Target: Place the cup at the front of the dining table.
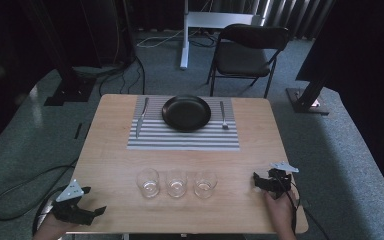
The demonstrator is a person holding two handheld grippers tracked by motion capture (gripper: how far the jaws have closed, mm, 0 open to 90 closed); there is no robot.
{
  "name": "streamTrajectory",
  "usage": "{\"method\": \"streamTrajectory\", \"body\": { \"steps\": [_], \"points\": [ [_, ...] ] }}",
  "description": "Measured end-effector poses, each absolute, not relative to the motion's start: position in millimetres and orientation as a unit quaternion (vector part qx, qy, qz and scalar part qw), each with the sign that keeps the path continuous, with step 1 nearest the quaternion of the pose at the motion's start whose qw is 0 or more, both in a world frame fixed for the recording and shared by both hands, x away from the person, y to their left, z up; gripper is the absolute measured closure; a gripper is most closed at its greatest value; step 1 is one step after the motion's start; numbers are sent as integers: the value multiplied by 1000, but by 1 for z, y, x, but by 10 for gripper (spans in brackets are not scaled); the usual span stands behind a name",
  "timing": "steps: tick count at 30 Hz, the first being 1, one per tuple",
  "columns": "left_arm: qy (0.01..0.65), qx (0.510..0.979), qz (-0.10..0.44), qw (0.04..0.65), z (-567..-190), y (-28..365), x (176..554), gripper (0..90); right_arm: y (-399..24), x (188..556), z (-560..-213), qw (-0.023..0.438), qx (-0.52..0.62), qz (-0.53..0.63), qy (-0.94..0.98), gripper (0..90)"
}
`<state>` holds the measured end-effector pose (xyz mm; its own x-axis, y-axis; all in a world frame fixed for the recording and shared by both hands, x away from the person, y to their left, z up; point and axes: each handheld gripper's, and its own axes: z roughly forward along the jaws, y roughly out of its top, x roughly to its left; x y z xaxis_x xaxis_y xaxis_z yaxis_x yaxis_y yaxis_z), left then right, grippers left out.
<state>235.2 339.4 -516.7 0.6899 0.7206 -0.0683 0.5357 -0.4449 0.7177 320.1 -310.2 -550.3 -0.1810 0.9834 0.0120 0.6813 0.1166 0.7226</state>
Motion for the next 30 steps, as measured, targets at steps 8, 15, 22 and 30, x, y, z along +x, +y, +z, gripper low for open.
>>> {"method": "streamTrajectory", "body": {
  "steps": [8,15,22,30],
  "points": [
    [343,847,124,387,-503,319,242,29,-310,320,-550,247,590,306,705,131],
    [319,852,123,396,-488,303,249,29,-310,320,-550,247,590,306,705,132],
    [293,855,122,410,-471,290,250,29,-310,320,-550,247,590,306,705,131],
    [273,863,120,408,-457,278,256,29,-310,320,-550,247,590,306,705,131]
  ]
}}
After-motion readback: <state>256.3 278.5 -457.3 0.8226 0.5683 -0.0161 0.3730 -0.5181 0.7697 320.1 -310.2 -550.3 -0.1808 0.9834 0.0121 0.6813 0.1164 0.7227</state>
